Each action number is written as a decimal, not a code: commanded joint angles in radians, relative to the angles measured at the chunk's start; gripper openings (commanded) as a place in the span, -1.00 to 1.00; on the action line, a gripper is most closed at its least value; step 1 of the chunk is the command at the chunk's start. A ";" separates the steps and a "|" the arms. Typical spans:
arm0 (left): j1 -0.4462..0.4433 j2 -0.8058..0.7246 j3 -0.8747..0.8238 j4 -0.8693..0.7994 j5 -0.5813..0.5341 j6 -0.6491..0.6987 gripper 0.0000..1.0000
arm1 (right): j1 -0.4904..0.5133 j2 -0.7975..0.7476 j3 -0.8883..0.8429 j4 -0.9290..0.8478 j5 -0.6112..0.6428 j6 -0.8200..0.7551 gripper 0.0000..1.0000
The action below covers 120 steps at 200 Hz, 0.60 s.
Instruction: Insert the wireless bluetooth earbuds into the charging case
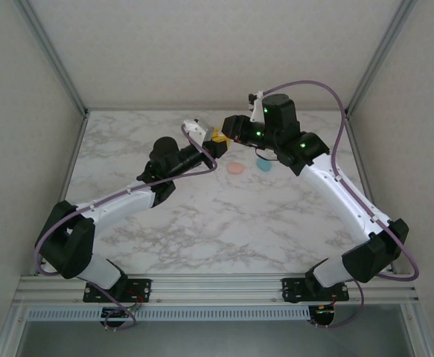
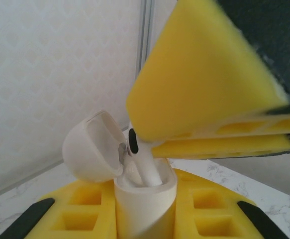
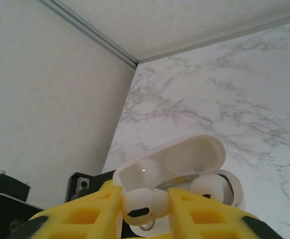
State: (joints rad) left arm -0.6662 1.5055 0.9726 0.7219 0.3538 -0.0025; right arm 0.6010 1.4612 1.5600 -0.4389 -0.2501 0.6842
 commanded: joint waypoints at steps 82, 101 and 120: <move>-0.009 -0.011 0.033 0.073 -0.017 -0.028 -0.98 | 0.013 0.009 0.049 -0.090 0.002 -0.081 -0.37; -0.009 -0.014 0.032 0.068 -0.011 -0.022 -0.98 | 0.014 0.022 0.066 -0.108 -0.004 -0.089 -0.34; -0.009 -0.020 0.031 0.063 -0.010 -0.016 -0.98 | 0.013 0.025 0.069 -0.109 -0.007 -0.089 -0.31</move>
State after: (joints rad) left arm -0.6662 1.5055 0.9726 0.7250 0.3538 -0.0124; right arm 0.6029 1.4681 1.5963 -0.5045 -0.2478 0.6231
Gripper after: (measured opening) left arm 0.215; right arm 0.334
